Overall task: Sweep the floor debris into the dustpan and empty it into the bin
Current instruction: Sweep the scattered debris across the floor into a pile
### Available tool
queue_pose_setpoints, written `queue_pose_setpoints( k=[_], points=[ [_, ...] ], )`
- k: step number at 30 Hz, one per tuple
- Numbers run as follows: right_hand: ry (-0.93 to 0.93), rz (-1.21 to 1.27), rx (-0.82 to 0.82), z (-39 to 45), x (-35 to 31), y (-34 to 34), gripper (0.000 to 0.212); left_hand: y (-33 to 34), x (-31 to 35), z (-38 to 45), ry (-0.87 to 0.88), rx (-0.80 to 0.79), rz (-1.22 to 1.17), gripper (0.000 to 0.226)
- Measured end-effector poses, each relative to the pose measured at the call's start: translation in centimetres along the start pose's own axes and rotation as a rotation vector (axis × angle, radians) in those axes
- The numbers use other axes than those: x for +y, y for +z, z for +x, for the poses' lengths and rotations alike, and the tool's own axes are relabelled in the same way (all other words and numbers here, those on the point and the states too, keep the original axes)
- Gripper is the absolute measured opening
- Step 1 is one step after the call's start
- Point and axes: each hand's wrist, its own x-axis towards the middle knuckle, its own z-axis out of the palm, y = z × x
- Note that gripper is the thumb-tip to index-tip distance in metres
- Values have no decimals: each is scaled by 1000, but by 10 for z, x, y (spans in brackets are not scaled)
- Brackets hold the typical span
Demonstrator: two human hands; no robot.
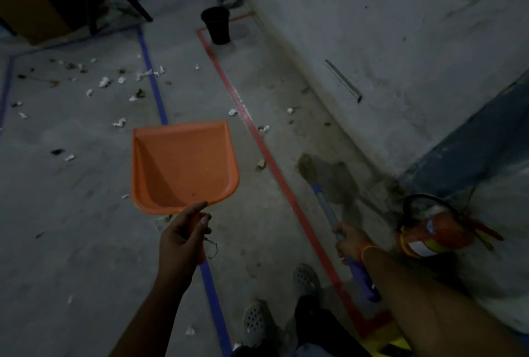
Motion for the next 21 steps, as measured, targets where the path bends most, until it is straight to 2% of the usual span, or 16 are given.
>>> queue_pose_setpoints(
  k=[3,7,14,17,21],
  points=[
    [10,-70,-34,32,-11,-6,32,15,11,7,-18,56,-2,30],
    [-101,-274,-153,75,-32,-1,24,35,19,21,-41,138,4,30],
    [-248,-268,-421,103,-98,-5,49,66,31,36,-50,235,33,30],
    [-332,-256,-418,115,-103,-21,48,74,35,43,-54,264,28,29],
    [-383,-210,-305,127,-110,-57,47,92,48,54,-48,276,24,25]
  ],
)
